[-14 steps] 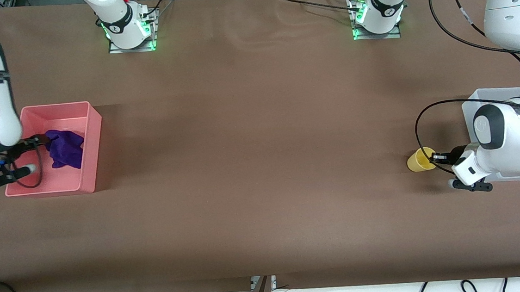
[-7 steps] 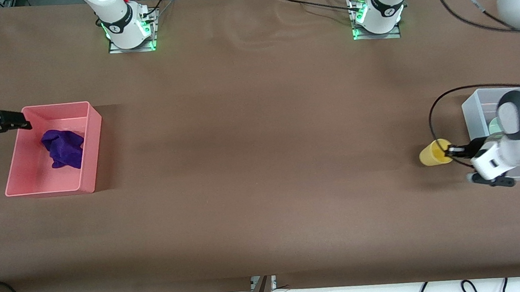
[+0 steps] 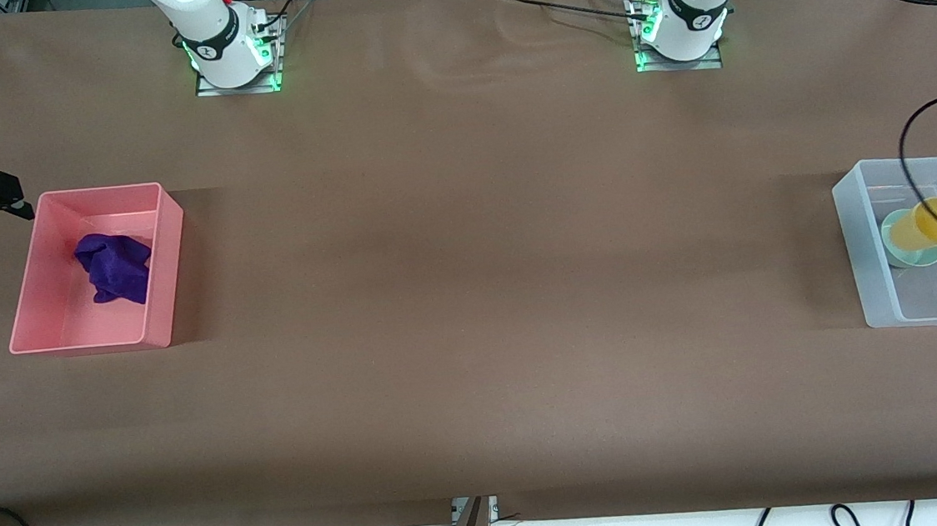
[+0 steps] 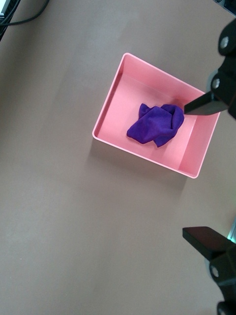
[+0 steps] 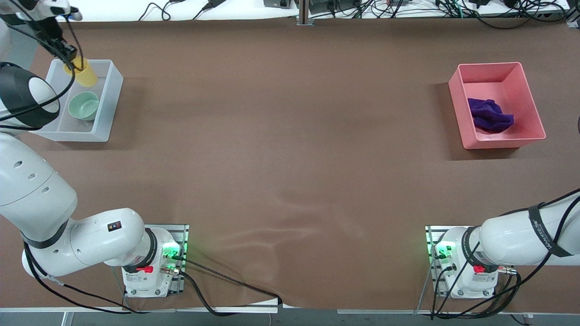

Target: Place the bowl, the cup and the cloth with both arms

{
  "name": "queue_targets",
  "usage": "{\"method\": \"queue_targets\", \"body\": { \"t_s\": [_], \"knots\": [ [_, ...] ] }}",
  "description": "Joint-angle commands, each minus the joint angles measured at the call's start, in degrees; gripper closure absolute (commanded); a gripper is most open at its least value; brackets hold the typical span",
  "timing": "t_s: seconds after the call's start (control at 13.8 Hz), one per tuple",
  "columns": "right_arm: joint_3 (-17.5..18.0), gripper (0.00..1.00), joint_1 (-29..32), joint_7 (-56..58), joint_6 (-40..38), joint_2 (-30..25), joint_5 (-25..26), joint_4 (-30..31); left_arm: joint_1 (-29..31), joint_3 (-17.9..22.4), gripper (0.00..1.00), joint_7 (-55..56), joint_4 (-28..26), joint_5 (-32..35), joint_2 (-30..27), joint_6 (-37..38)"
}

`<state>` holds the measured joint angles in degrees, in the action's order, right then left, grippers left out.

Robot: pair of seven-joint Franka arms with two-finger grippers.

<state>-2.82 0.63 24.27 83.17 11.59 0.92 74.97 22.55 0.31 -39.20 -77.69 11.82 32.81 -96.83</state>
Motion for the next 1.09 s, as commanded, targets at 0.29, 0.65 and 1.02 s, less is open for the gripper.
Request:
{"method": "queue_targets", "body": {
  "t_s": [0.29, 0.65, 1.02],
  "knots": [
    [2.82, 0.00, 0.43, -15.74, -1.78, -2.81, -0.83, 3.16, 6.63, -0.66, 0.66, -5.18, -8.44, 0.75, 2.87, -15.84],
    [2.82, 0.00, 0.34, -15.13, -1.70, -1.93, -0.31, 2.46, 5.58, -1.53, 0.00, -4.84, -7.48, 0.66, -0.36, -12.53],
    [2.82, 0.00, 0.34, -15.13, -1.26, -1.49, -0.22, 2.11, 1.72, -10.30, 0.00, 5.68, -6.59, 0.48, -8.44, 0.03]
  ]
}}
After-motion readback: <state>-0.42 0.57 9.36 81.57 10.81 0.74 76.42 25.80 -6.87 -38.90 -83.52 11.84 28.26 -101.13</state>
